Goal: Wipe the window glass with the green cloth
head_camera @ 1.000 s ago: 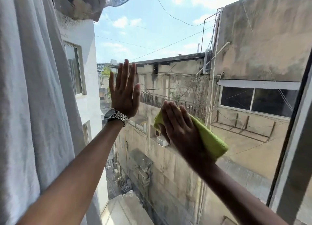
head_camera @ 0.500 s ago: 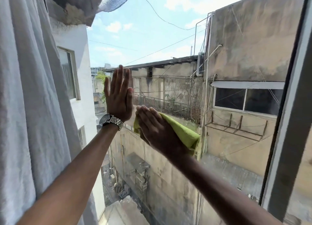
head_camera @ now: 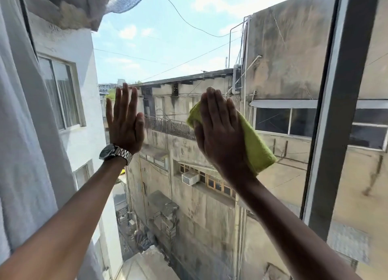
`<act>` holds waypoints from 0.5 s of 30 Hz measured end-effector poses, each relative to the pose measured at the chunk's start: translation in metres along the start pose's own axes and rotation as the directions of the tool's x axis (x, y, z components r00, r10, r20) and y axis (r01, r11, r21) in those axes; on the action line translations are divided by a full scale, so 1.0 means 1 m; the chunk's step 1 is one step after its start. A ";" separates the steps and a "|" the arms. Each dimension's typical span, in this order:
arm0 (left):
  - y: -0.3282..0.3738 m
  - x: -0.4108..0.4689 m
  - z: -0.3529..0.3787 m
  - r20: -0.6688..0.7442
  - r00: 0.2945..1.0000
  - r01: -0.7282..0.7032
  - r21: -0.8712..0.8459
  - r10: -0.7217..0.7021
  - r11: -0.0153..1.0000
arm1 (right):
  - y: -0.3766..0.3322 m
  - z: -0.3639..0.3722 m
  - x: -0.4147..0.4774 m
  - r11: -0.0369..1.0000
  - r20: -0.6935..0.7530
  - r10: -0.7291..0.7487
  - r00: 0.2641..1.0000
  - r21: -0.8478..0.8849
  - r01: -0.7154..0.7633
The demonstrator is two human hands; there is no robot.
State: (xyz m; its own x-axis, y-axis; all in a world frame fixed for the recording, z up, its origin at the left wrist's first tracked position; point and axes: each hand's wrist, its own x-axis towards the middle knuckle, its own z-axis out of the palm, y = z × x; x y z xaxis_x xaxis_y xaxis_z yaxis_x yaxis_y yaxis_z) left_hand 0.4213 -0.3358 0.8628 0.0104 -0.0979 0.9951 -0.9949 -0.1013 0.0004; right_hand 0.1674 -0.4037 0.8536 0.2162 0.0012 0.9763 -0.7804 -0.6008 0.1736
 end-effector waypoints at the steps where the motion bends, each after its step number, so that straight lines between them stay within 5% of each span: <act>1: 0.003 -0.001 -0.001 0.014 1.000 0.018 -0.002 -0.018 1.000 | -0.004 0.001 -0.004 0.999 0.019 -0.041 0.999 0.015 0.041; 8: 0.016 -0.019 -0.014 0.164 0.986 0.042 -0.014 -0.040 0.999 | 0.040 -0.016 -0.129 0.947 0.176 -0.320 0.931 0.051 0.316; 15: -0.004 -0.025 0.011 0.074 0.997 -0.036 0.054 0.032 0.998 | -0.005 0.007 -0.026 1.000 0.009 -0.002 1.000 -0.022 0.003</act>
State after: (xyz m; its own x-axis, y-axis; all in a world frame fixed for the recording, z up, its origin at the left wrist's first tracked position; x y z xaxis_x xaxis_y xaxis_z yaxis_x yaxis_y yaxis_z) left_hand 0.4265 -0.3442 0.8369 -0.0144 -0.1739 0.9847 -0.9877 -0.1511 -0.0411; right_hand 0.1694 -0.4065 0.8270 0.2236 -0.0048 0.9747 -0.7926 -0.5829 0.1790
